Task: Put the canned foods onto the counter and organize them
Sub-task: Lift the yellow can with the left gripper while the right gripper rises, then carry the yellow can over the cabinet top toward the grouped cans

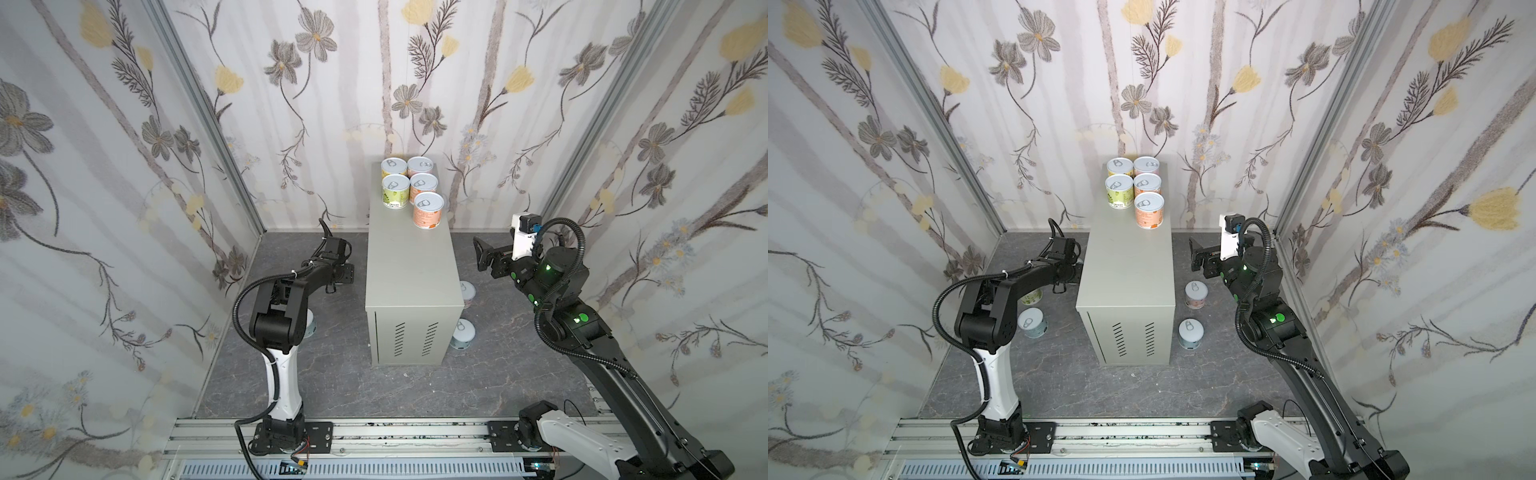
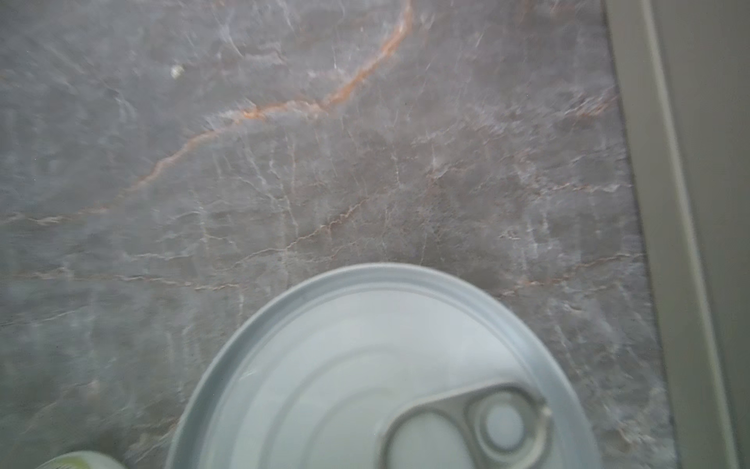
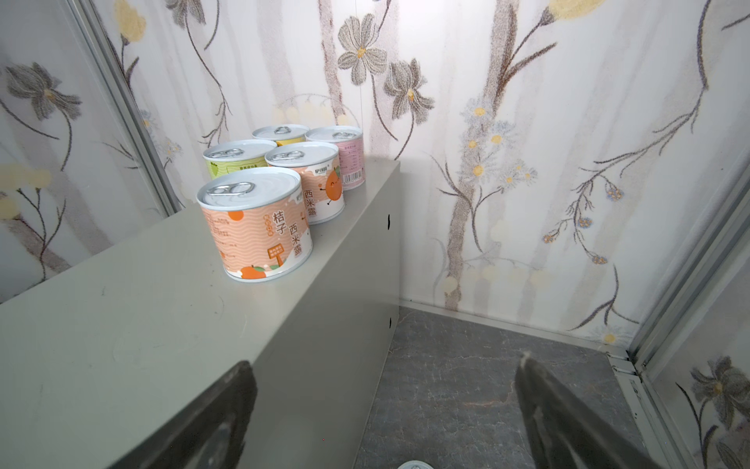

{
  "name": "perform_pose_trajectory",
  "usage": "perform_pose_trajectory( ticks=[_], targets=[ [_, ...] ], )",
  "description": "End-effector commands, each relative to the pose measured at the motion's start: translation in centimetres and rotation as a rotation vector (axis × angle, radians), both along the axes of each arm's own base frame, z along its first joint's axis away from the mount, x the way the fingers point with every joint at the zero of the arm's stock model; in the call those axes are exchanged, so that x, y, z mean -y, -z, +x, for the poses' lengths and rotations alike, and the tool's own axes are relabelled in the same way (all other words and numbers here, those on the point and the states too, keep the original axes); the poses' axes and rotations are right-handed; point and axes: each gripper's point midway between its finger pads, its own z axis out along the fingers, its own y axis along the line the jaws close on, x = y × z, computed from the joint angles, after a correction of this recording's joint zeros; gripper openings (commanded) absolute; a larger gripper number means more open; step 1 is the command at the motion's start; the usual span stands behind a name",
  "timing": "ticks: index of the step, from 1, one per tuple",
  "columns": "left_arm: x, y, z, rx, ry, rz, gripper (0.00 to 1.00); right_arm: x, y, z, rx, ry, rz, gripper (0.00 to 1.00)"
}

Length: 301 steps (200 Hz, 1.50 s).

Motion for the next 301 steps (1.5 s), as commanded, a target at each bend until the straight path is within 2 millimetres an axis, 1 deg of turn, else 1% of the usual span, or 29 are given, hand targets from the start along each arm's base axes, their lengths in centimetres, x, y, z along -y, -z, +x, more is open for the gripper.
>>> perform_pose_trajectory(
  ticks=[1, 30, 58, 98, 121, 166, 195, 237, 263, 282, 301],
  targets=[
    [-0.4, -4.2, 0.3, 0.083, 0.009, 0.019, 0.66, -0.9, -2.8, -0.4, 0.108, -0.056, 0.001, 1.0],
    [-0.2, -8.9, -0.9, 0.134, 0.047, 0.006, 0.67, -1.9, -4.4, -0.6, 0.163, -0.113, 0.005, 1.0],
    [0.7, -12.8, -2.1, 0.157, 0.09, -0.044, 0.67, -3.8, -4.8, -1.1, 0.192, -0.224, -0.044, 1.0],
    [1.1, -19.5, -4.4, 0.24, 0.143, -0.082, 0.67, -5.2, -5.4, -1.5, 0.215, -0.308, -0.071, 1.0],
    [1.8, -22.9, -6.1, 0.261, 0.2, -0.116, 0.66, -5.8, -5.6, -1.5, 0.212, -0.341, -0.06, 1.0],
    [3.3, -28.2, -8.9, 0.329, 0.287, -0.21, 0.65, -6.8, -4.9, -1.5, 0.188, -0.392, -0.048, 1.0],
    [4.0, -30.8, -10.4, 0.364, 0.346, -0.228, 0.65, -7.5, -4.6, -1.5, 0.181, -0.417, -0.055, 1.0],
    [5.9, -33.5, -12.7, 0.392, 0.486, -0.253, 0.65, -8.1, -4.5, -0.9, 0.167, -0.414, -0.067, 1.0],
    [7.5, -34.6, -14.1, 0.398, 0.575, -0.239, 0.65, -8.9, -4.2, -0.5, 0.149, -0.419, -0.079, 1.0],
    [9.3, -35.3, -15.5, 0.408, 0.662, -0.236, 0.66, -9.4, -4.2, -0.5, 0.143, -0.424, -0.085, 1.0],
    [10.9, -35.5, -16.1, 0.388, 0.722, -0.231, 0.66, -9.8, -4.1, -0.6, 0.143, -0.426, -0.087, 1.0]
  ],
)
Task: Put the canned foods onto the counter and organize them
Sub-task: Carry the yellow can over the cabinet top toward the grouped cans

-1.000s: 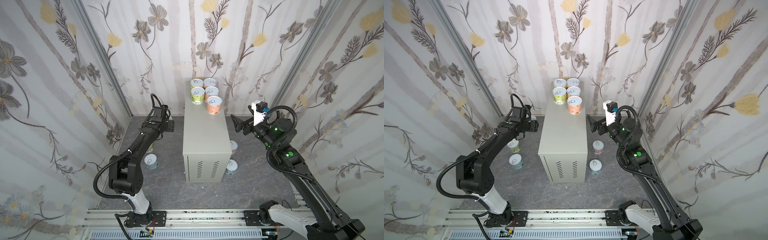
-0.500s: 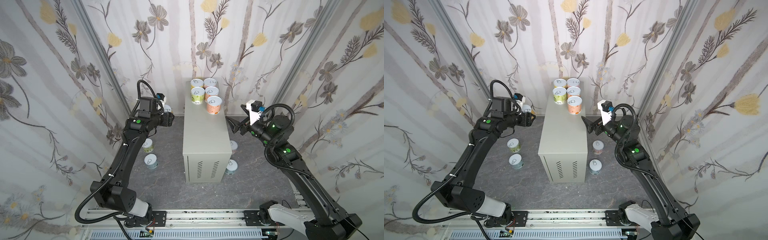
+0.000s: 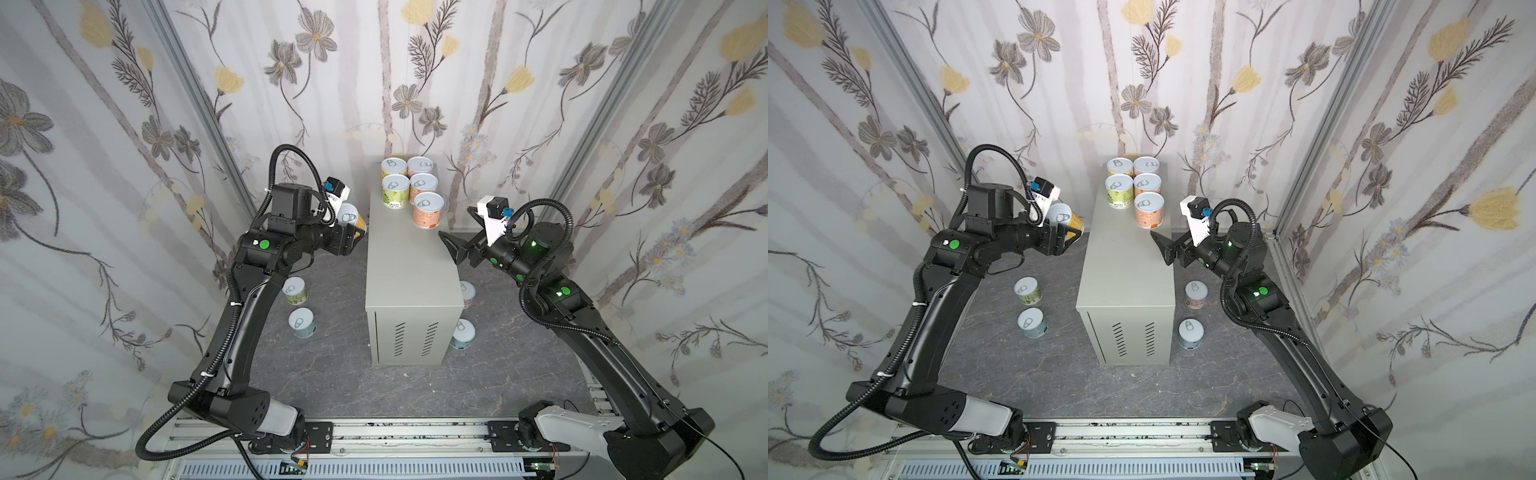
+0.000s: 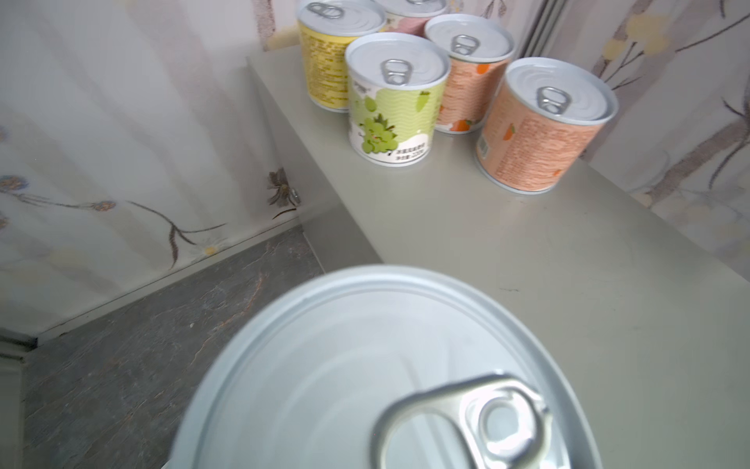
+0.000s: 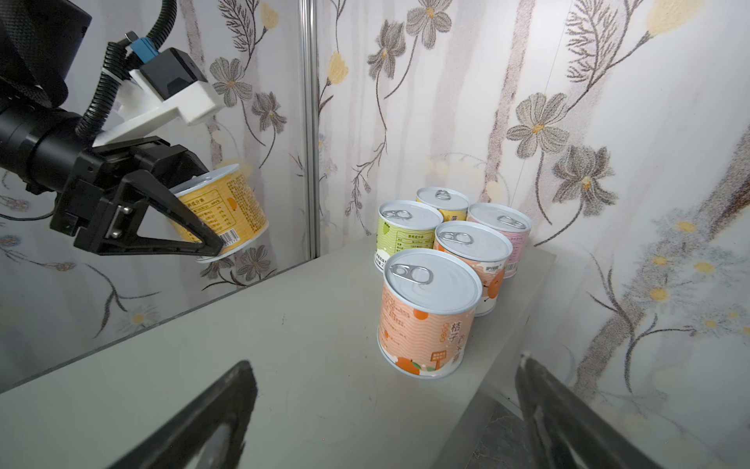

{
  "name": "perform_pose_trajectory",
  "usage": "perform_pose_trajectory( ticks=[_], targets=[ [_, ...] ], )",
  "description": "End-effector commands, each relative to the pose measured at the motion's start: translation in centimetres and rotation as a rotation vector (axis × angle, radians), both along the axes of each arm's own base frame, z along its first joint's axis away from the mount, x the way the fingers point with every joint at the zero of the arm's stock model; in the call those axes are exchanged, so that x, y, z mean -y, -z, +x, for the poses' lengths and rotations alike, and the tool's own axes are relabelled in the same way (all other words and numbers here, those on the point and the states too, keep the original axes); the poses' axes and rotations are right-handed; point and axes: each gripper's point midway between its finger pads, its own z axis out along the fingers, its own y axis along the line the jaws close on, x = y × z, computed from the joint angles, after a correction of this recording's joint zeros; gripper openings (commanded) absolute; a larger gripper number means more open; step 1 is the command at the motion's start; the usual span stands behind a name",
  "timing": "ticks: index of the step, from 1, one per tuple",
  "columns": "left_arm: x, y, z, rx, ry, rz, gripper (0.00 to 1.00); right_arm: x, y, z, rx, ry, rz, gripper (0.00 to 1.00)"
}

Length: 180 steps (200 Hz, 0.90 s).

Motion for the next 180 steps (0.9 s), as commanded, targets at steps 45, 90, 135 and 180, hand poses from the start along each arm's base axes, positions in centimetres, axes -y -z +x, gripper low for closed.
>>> perform_pose_trajectory(
  ticks=[45, 90, 135, 180],
  targets=[
    [3.9, -0.3, -1.0, -0.006, 0.153, 0.056, 0.66, -0.4, 0.2, -0.2, 0.009, 0.016, -0.025, 1.0],
    [5.1, 0.5, -0.9, -0.025, 0.141, 0.124, 0.63, 0.0, 0.5, -0.1, 0.007, 0.035, -0.051, 1.0],
    [6.3, 3.1, -0.6, -0.072, 0.139, 0.2, 0.65, 0.3, 1.1, -0.1, -0.002, 0.052, -0.067, 1.0],
    [6.7, 3.8, -0.3, -0.085, 0.136, 0.216, 0.65, 0.5, 1.8, -0.1, -0.007, 0.062, -0.075, 1.0]
  ],
)
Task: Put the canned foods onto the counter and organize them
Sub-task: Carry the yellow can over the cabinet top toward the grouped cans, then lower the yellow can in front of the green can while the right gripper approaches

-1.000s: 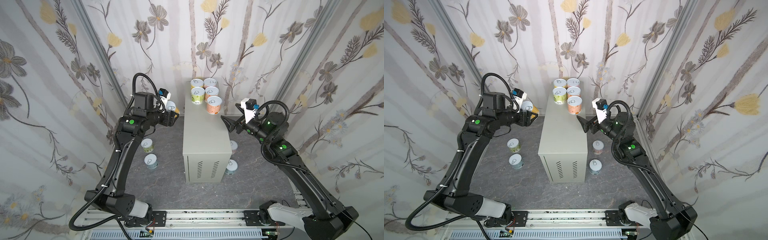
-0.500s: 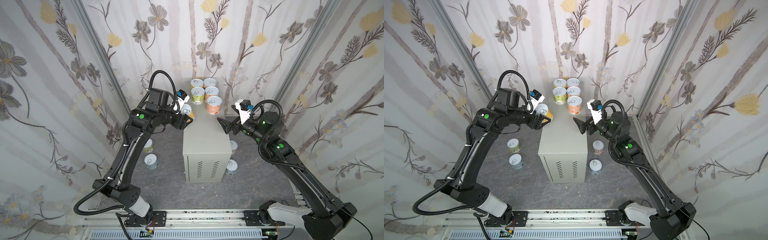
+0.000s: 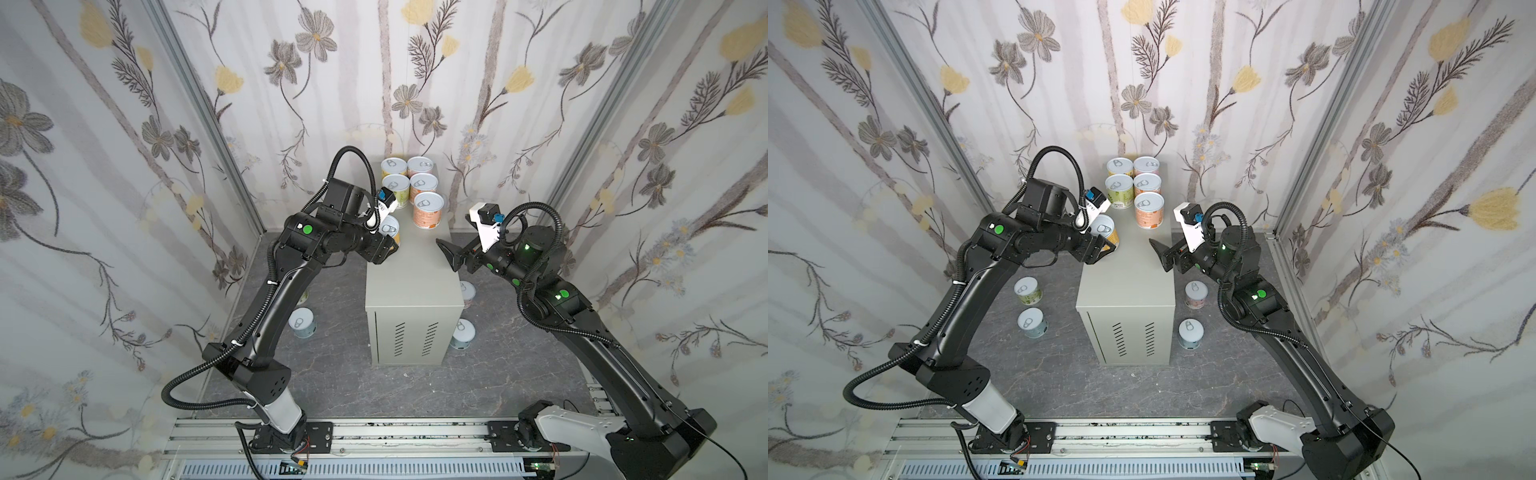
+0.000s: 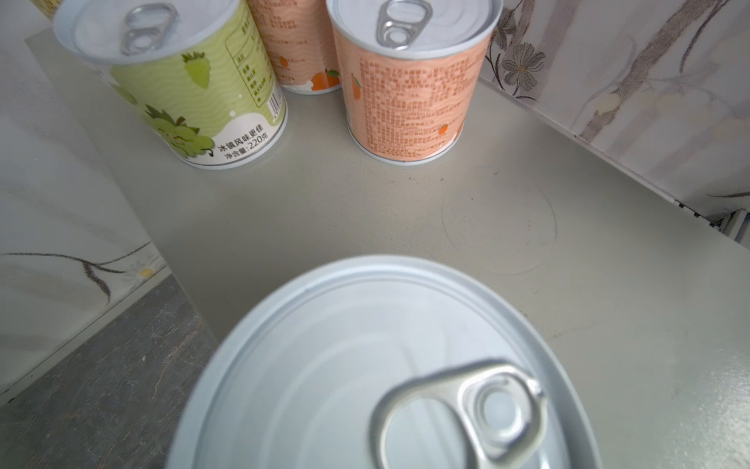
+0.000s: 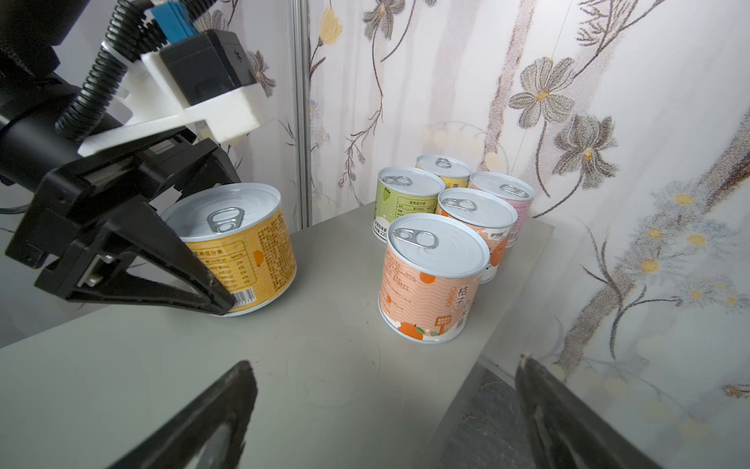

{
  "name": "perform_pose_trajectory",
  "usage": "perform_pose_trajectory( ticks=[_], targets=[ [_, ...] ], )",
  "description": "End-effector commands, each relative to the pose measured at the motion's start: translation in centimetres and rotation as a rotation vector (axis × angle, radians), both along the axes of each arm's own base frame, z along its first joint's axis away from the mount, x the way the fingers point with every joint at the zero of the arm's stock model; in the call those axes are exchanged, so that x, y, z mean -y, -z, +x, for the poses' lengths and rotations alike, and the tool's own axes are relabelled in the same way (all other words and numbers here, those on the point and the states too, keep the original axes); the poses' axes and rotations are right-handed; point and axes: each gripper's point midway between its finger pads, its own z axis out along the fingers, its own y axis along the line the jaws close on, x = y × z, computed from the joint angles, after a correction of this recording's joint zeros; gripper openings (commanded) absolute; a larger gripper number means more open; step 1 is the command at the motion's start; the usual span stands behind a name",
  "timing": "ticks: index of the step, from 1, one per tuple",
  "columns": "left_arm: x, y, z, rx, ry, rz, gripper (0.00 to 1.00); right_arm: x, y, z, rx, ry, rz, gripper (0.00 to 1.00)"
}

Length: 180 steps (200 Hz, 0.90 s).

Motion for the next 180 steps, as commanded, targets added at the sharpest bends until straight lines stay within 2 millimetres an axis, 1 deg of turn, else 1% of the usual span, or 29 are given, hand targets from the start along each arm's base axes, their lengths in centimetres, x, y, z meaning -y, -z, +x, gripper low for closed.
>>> perform_pose_trajectory(
  ticks=[1, 22, 38, 75, 113, 138, 180],
  targets=[
    [-0.3, 0.7, 0.2, -0.004, -0.01, 0.04, 0.65, 0.2, -0.3, 0.0, 0.03, 0.01, -0.005, 1.0],
    [-0.3, 0.9, 0.1, -0.01, -0.011, 0.043, 0.66, 0.2, 0.0, 0.1, 0.026, 0.012, -0.01, 1.0],
    [-0.3, 0.9, 0.2, -0.01, -0.016, 0.047, 0.69, 0.3, 0.1, 0.2, 0.028, 0.013, -0.014, 1.0],
    [-0.1, 1.2, 0.5, -0.013, -0.016, 0.05, 0.7, 0.3, 0.3, 0.5, 0.028, 0.016, -0.018, 1.0],
    [0.2, 1.4, 1.1, -0.006, -0.023, 0.053, 0.83, 0.4, 0.4, 0.5, 0.022, 0.017, -0.02, 1.0],
    [0.2, 1.1, 1.3, 0.009, -0.023, 0.05, 0.85, 0.4, 0.3, 0.4, 0.026, 0.018, -0.019, 1.0],
    [0.3, 0.9, 1.8, 0.029, -0.026, 0.051, 0.85, 0.4, 0.3, 0.4, 0.026, 0.019, -0.011, 1.0]
  ],
)
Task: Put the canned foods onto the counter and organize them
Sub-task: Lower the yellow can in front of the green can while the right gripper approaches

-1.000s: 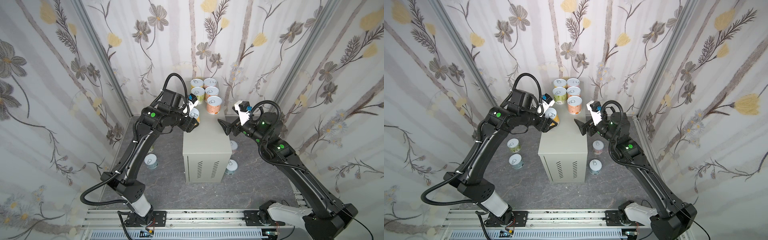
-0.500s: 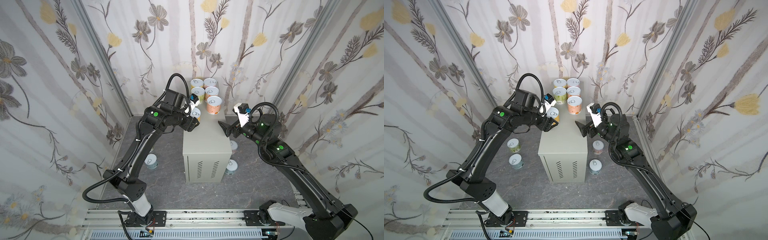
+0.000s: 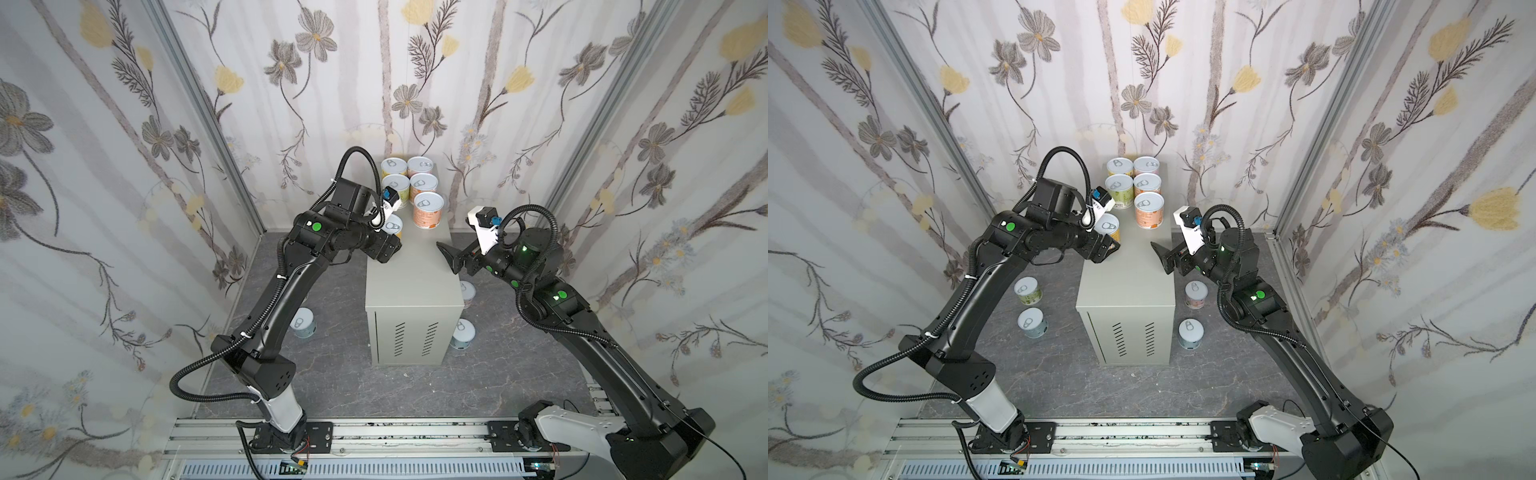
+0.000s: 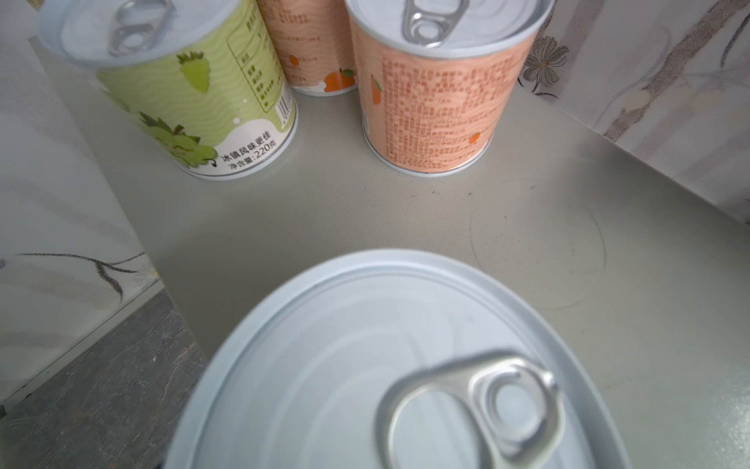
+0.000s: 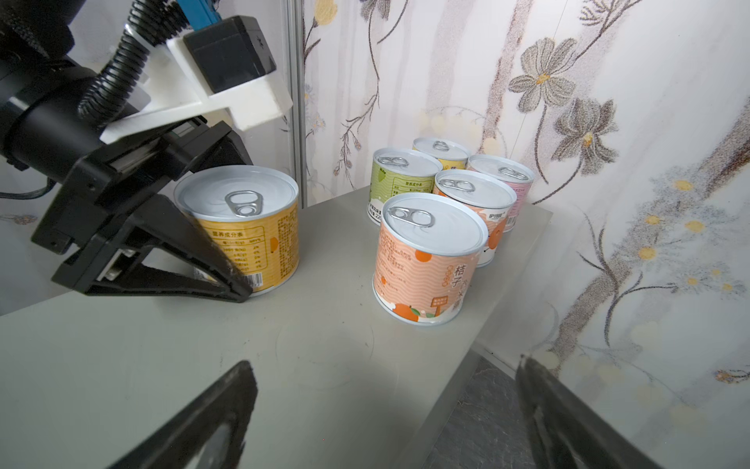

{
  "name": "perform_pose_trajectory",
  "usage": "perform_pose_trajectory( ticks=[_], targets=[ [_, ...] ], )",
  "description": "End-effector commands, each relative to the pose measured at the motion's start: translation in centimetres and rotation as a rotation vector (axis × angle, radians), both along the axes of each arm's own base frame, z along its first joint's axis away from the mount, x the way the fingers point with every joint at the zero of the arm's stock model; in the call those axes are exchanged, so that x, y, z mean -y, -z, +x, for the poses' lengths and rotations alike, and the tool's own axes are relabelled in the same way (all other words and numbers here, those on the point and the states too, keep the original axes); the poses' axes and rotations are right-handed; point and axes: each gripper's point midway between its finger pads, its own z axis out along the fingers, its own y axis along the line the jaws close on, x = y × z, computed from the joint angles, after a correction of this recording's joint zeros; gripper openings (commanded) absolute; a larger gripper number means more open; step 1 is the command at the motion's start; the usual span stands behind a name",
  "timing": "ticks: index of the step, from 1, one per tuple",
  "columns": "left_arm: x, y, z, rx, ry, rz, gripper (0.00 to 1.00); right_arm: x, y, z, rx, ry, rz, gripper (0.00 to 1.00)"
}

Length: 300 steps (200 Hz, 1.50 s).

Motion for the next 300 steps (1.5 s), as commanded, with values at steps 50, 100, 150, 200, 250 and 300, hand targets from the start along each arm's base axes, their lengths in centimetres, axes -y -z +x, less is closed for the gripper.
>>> perform_pose_trajectory(
  ticks=[50, 100, 150, 200, 250, 300],
  targets=[
    [-0.4, -1.2, -0.1, 0.048, 0.004, 0.009, 0.99, -0.1, -0.6, 0.0, 0.026, -0.005, 0.01, 1.0],
    [-2.0, -4.2, -1.9, 0.19, -0.022, -0.062, 1.0, -0.4, -0.7, -0.3, 0.021, -0.027, 0.028, 1.0],
    [-5.1, -7.1, -5.8, 0.427, -0.079, -0.229, 1.0, 0.5, -1.5, -0.3, 0.061, 0.031, 0.098, 1.0],
    [-6.0, -6.4, -8.2, 0.58, -0.087, -0.452, 1.0, 1.4, -2.3, -0.5, 0.134, 0.086, 0.206, 1.0],
    [-5.8, -6.2, -6.8, 0.611, -0.115, -0.458, 1.0, -0.2, -2.5, -0.6, 0.119, 0.055, 0.23, 1.0],
    [-5.0, -5.4, -4.9, 0.61, -0.137, -0.454, 0.93, -0.8, -2.1, 0.0, 0.103, 0.057, 0.234, 1.0]
  ],
)
